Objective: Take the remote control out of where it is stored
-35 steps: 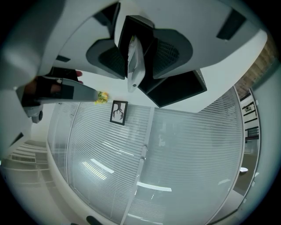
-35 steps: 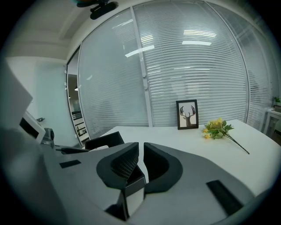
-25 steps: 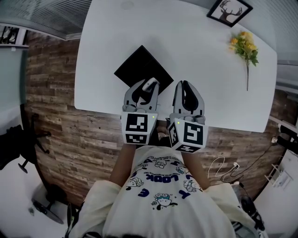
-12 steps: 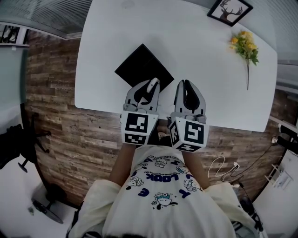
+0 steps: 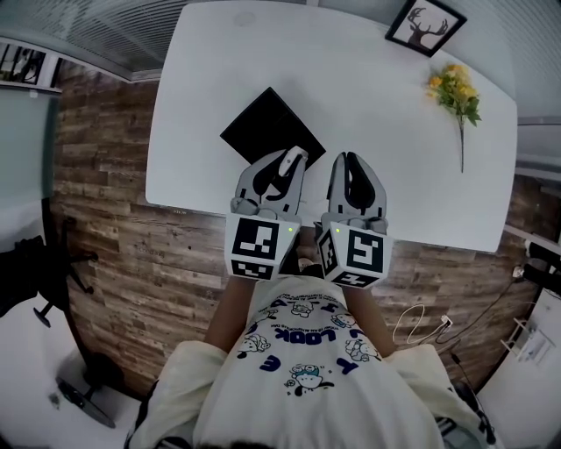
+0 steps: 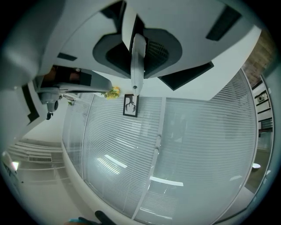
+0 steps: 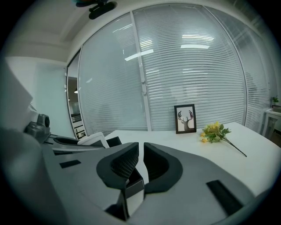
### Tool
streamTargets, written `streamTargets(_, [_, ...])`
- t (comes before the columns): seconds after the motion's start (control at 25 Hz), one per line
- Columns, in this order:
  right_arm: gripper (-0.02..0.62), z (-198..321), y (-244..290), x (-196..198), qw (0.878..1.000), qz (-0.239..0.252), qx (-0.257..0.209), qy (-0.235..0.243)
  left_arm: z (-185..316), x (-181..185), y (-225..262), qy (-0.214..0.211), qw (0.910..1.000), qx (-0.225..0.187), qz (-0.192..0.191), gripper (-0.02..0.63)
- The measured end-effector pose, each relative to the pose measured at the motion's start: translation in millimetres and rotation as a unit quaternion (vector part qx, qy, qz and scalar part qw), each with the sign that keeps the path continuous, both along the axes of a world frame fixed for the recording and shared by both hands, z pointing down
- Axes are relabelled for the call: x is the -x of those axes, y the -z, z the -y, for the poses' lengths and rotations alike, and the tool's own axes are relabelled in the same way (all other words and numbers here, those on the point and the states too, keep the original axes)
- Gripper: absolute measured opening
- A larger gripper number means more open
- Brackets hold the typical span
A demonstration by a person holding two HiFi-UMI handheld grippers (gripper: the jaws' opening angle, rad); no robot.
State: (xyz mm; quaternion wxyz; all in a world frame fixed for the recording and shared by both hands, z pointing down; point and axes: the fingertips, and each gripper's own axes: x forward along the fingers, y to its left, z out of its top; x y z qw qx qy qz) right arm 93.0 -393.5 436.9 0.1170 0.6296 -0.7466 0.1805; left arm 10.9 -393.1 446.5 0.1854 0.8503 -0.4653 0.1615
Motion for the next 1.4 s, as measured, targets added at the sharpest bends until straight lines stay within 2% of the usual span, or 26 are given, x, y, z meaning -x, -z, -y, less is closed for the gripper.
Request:
streamTargets(0.68, [0.054,-26,47,13,0.998,0.004,-0.051,0.032,-29,13,64,0.047,0.9966,-0.063,-0.023,0.075])
streamTargets(0.96, [0.054,-40,59,33,0.996,0.01,-0.063,0.064,-52,34,76,0.084,0.9935,-0.075,-0.017,0.075])
streamTargets(1.4, [0.054,-69,68,86,0.989,0.017,-0.073,0.128,-92,86,81,0.151,0.9852,-0.08,-0.002,0.077])
